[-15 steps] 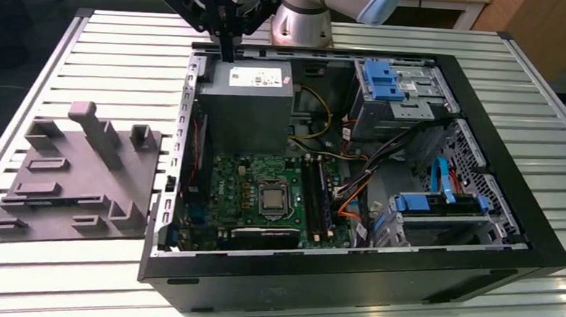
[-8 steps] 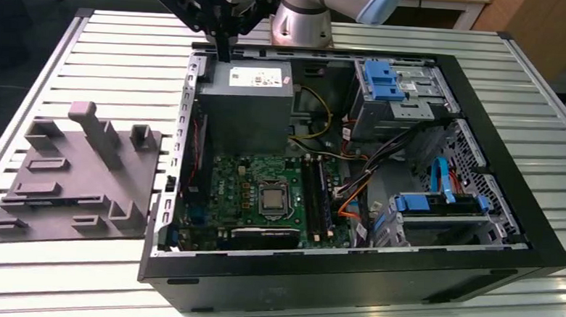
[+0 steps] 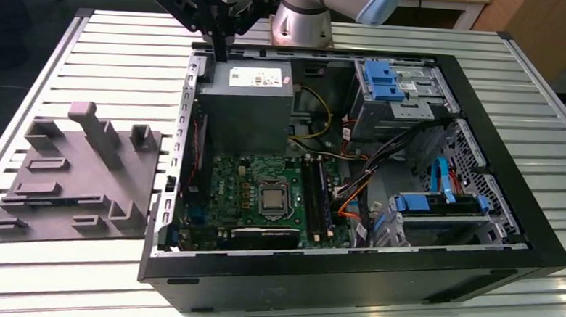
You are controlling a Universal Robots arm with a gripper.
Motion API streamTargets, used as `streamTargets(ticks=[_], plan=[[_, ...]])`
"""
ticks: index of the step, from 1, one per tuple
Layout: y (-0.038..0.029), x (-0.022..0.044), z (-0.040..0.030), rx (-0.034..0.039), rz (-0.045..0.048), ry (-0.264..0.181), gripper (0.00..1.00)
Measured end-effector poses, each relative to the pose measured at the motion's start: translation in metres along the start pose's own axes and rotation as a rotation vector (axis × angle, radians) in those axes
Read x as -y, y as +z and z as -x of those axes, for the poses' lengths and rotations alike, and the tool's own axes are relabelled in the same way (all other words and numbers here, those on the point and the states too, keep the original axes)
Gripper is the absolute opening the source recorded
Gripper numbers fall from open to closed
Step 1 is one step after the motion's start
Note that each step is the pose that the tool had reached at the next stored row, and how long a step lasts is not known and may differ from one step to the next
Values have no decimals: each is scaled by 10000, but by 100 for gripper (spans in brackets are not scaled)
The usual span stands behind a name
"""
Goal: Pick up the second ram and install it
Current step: 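Reach for the second ram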
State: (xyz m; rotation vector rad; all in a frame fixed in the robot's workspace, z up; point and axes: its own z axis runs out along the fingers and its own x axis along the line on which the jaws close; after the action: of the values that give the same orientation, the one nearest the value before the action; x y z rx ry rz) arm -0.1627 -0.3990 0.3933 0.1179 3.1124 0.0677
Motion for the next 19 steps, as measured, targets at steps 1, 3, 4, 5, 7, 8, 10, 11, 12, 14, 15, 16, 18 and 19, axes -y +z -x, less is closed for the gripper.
streamTargets(ticks=[1,3,4,5,7,8,10,11,12,14,15,16,18,19], plan=[[0,0,-5,-1,0,0,11],[-1,1,-16,-1,-1,1,11],[-1,2,-26,-1,-1,1,11],[0,2,-31,0,0,1,11],[-1,2,-38,-1,-1,1,11],[-1,3,-43,0,0,1,11],[-2,4,-54,-1,-1,1,11],[-1,5,-61,0,0,1,11],[-2,5,-66,0,0,1,11],[-2,6,-80,-1,-1,1,11],[-3,7,-91,-1,-1,1,11],[-3,7,-100,-1,-1,1,11],[-2,9,-118,0,0,1,11],[-2,9,-125,0,0,1,11]])
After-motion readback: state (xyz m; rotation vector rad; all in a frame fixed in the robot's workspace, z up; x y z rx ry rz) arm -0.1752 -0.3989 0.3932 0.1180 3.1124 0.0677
